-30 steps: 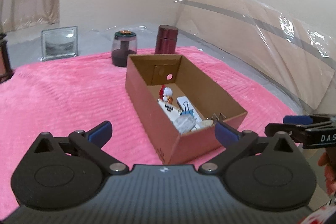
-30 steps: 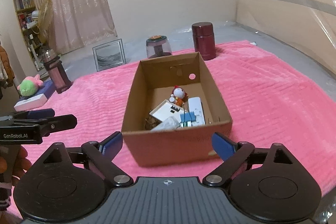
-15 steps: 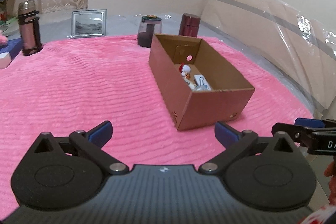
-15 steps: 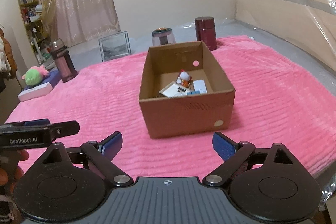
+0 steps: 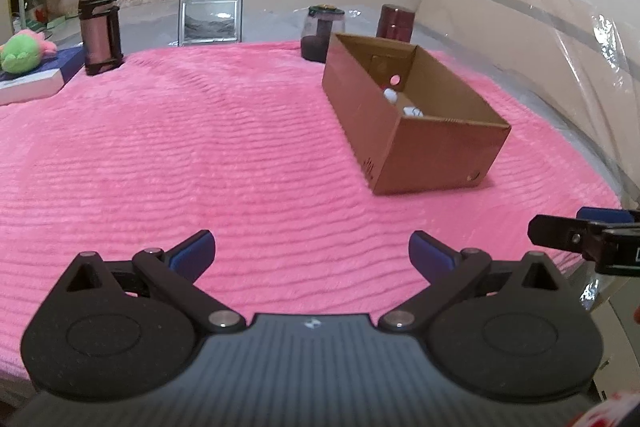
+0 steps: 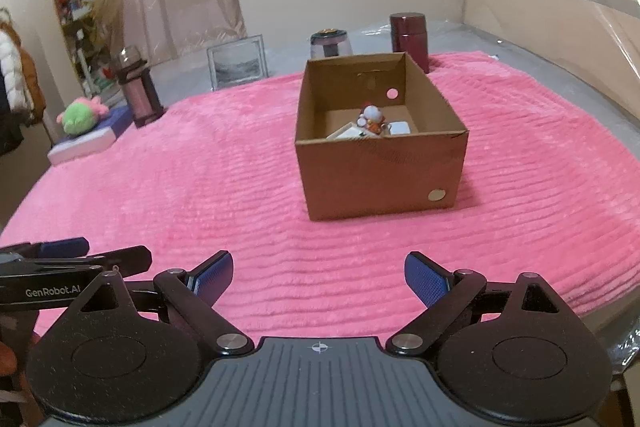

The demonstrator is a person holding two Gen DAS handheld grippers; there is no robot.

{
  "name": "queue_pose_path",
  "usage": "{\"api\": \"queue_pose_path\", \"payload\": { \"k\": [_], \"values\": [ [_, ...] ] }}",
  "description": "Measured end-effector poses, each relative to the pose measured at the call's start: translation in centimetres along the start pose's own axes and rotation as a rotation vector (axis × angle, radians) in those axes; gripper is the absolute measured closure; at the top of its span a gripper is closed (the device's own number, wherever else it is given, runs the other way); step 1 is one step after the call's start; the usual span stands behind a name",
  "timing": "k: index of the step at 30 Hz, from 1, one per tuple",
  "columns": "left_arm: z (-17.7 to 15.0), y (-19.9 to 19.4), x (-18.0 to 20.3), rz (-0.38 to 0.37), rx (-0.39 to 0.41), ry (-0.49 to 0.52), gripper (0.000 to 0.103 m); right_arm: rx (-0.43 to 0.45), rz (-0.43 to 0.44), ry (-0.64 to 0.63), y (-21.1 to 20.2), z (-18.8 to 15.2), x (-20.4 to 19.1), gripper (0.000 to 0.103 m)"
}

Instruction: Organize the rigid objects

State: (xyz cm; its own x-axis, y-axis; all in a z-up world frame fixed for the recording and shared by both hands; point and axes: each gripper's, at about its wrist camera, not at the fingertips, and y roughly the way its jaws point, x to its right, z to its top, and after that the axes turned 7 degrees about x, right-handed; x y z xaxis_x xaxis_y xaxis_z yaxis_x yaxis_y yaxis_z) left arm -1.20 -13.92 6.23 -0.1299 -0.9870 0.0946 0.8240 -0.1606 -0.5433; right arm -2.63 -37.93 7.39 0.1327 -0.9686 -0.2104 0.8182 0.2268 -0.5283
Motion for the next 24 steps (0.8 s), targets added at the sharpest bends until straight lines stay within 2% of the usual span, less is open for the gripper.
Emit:
{"api": "queue_pose_path", "payload": {
  "k": [9,24],
  "values": [
    [-1.6,-0.9,-0.6,0.024,-0.019,-0.002,0.001,-0.021,0.003,0.000,0.6,-1.0,-0.6,0.013],
    [-1.2,-0.6,-0.6,0.035,-0.001,-0.014,0.001,-0.032,0.007,-0.013,1.2,-1.2,-1.0,0.013]
  ]
}}
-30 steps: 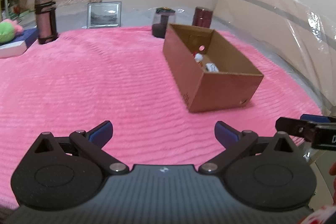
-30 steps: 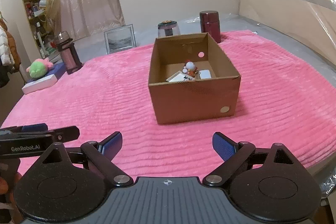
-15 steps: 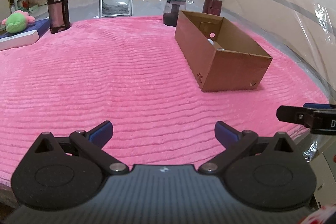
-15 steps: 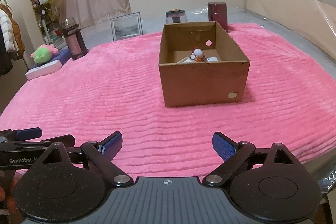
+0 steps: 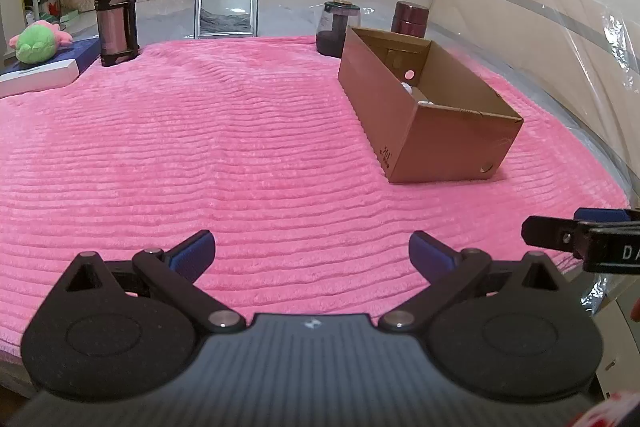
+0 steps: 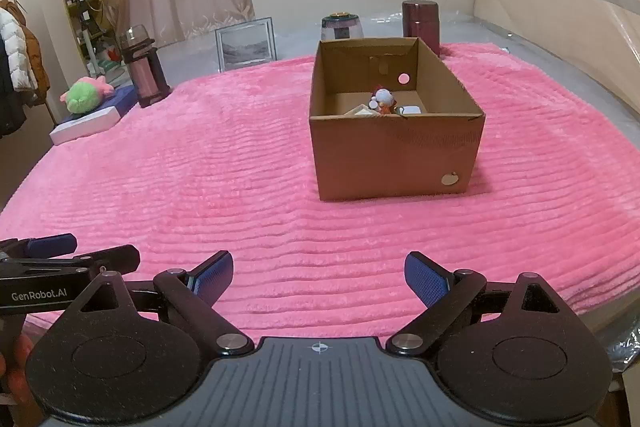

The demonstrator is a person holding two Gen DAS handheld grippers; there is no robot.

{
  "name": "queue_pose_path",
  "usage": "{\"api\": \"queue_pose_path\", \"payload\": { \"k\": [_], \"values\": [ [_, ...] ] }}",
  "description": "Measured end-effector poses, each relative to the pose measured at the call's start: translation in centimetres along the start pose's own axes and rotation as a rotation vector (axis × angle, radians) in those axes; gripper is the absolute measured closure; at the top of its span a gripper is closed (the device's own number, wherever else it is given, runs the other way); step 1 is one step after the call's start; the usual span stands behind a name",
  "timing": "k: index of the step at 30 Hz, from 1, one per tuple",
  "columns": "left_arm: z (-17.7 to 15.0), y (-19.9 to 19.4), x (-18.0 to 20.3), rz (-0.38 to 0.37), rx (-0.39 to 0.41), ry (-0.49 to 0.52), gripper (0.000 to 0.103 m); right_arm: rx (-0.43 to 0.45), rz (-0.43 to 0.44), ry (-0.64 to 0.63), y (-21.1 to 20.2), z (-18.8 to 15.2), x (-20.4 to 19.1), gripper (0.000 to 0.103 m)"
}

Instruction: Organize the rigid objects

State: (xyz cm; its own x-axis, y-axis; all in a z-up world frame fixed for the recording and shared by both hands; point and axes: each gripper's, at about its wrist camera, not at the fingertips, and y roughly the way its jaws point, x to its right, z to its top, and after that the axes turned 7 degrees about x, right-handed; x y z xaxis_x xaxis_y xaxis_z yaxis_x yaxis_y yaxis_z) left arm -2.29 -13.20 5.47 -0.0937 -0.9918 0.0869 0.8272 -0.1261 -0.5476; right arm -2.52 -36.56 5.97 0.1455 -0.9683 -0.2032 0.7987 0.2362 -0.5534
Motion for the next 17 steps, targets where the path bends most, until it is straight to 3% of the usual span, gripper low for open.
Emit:
{"api": "queue_pose_path", "payload": {
  "k": [17],
  "values": [
    [-0.10,0.29,-0.37,-0.018,0.013,-0.023,0.001,-0.016,-0.005,0.011,0.43,-0.40,0.21,0.013]
  ]
}}
